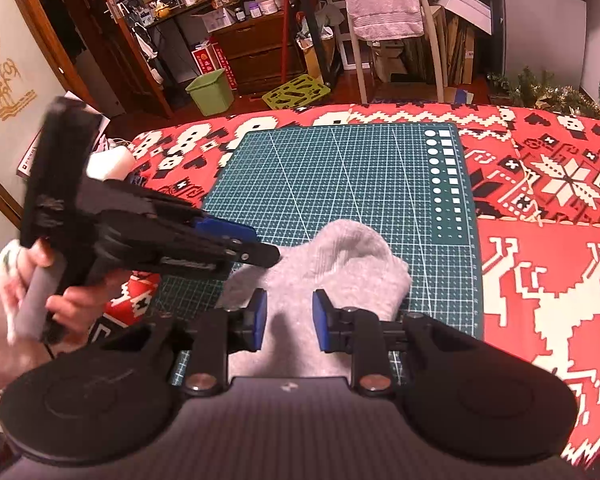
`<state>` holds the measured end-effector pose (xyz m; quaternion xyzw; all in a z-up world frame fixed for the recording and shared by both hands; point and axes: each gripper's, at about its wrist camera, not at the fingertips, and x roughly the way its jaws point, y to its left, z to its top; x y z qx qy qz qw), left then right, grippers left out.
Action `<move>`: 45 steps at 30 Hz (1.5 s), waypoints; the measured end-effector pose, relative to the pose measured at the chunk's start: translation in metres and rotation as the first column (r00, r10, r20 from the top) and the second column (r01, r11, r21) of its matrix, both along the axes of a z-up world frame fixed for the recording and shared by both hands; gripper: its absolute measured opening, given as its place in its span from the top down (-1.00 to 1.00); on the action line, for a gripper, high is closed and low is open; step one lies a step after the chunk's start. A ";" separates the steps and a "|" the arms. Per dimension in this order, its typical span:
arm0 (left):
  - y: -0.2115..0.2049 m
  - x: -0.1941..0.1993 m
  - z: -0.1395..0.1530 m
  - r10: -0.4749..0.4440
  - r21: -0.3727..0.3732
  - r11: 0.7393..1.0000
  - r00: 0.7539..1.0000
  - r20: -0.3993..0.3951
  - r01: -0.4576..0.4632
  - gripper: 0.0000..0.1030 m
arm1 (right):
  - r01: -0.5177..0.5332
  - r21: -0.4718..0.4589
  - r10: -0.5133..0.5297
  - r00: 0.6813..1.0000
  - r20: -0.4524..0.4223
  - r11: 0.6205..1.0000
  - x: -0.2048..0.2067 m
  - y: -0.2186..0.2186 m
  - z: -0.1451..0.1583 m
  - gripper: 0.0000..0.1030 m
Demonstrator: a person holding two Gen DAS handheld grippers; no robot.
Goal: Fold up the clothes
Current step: 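Lift the held shirt end and fold it over the strip with both grippers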
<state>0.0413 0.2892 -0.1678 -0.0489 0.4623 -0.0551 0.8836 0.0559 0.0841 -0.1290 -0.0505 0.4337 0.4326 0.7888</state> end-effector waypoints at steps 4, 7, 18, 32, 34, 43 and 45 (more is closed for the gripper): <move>-0.007 0.003 -0.001 -0.016 0.053 0.998 1.000 -0.012 0.016 0.84 | -0.006 0.006 0.006 1.000 0.001 1.000 -0.004 -0.003 0.001 0.47; -0.007 -0.003 0.006 -0.002 0.072 0.997 1.000 0.019 0.001 0.87 | -0.020 0.006 0.020 1.000 -0.002 1.000 -0.006 0.002 -0.001 0.47; -0.013 -0.055 0.063 -0.038 0.008 0.999 0.987 0.158 0.038 0.87 | -0.039 -0.020 0.039 0.999 -0.019 0.999 -0.007 0.044 -0.025 0.85; -0.054 -0.084 0.030 -0.130 0.130 0.985 0.983 0.131 0.113 0.88 | 0.029 0.017 -0.029 1.000 0.006 0.999 -0.005 -0.004 -0.015 0.78; -0.060 -0.087 0.028 -0.138 0.136 0.983 0.981 0.134 0.120 0.87 | 0.051 0.022 -0.051 0.998 0.033 0.998 -0.004 -0.017 -0.004 0.77; -0.058 -0.092 0.027 -0.091 0.076 0.994 0.990 0.112 0.083 0.71 | 0.092 0.048 -0.095 0.993 0.071 0.995 0.021 -0.020 0.010 0.74; -0.055 -0.096 0.030 -0.088 0.050 0.995 0.991 0.104 0.083 0.47 | 0.089 0.014 -0.090 0.994 0.063 0.996 0.028 -0.015 0.001 0.74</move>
